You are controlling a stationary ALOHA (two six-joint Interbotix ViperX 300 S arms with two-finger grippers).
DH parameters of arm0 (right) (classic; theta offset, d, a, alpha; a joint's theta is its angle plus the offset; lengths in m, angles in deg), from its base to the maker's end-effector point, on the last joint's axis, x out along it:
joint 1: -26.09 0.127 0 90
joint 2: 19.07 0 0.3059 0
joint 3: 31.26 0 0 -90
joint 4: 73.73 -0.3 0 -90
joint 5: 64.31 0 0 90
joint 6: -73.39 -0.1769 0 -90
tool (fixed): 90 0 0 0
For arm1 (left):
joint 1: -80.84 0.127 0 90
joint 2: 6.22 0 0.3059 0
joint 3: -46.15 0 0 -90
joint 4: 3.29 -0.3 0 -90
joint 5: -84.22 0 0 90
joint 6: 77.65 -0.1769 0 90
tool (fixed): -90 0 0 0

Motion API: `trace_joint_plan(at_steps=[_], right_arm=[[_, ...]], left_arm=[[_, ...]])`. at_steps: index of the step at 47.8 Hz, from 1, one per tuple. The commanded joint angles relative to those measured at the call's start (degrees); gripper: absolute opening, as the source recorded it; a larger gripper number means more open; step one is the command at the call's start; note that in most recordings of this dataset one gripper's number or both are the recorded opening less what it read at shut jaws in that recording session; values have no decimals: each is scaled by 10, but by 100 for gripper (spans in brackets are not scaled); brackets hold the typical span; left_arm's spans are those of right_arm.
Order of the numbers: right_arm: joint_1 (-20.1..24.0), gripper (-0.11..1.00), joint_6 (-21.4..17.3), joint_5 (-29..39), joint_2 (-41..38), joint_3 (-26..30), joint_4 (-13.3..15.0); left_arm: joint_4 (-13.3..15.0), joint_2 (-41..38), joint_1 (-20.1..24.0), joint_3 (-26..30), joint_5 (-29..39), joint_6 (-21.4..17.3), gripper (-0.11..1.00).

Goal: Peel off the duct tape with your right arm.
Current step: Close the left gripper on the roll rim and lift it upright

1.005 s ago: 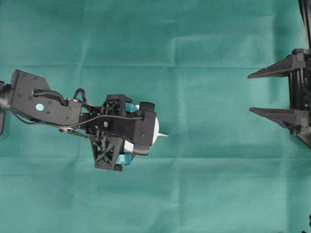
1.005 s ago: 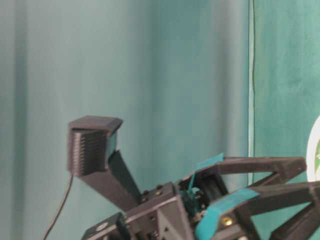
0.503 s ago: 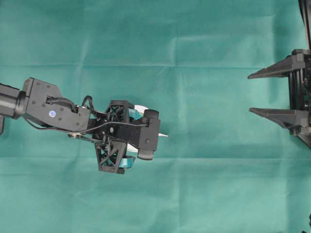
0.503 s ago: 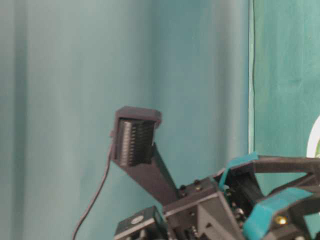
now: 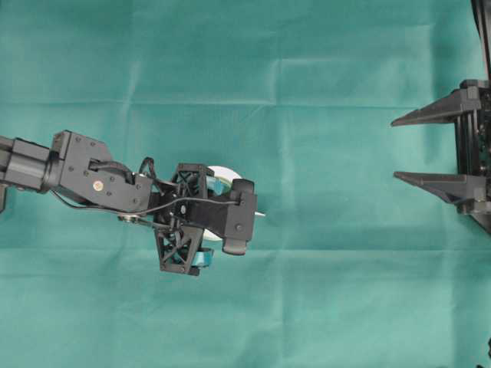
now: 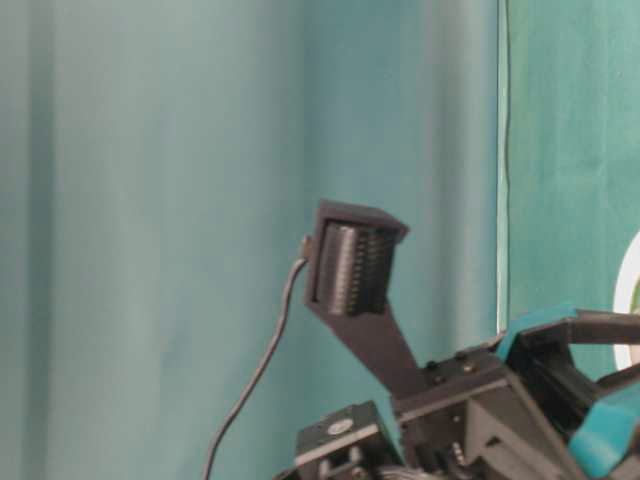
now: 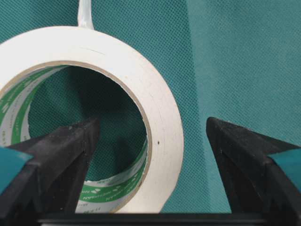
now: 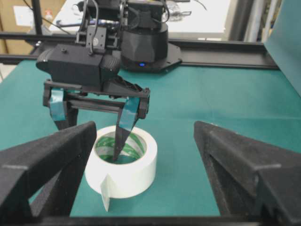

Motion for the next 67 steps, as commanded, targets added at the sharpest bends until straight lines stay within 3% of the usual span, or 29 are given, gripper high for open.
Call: trace_joint_plan(at_steps=[1, 28, 33, 41, 45, 67], right_arm=[[-1, 78, -1, -6, -1, 5, 1], [-1, 78, -1, -10, -2, 4, 1], [0, 78, -1, -9, -2, 4, 1], [0, 78, -1, -10, -2, 4, 1], [-1, 78, -2, -9, -2, 4, 1], [-1, 78, -2, -11, -1, -4, 1]], left_arm=[[1, 4, -1, 9, -4, 2, 94], [1, -13, -1, 5, -7, 6, 93], [0, -12, -1, 4, -5, 3, 82], [-1, -7, -1, 5, 2, 0, 34], [-2, 0, -2, 7, 8, -3, 22], [-11, 62, -4, 40, 98, -27, 20]])
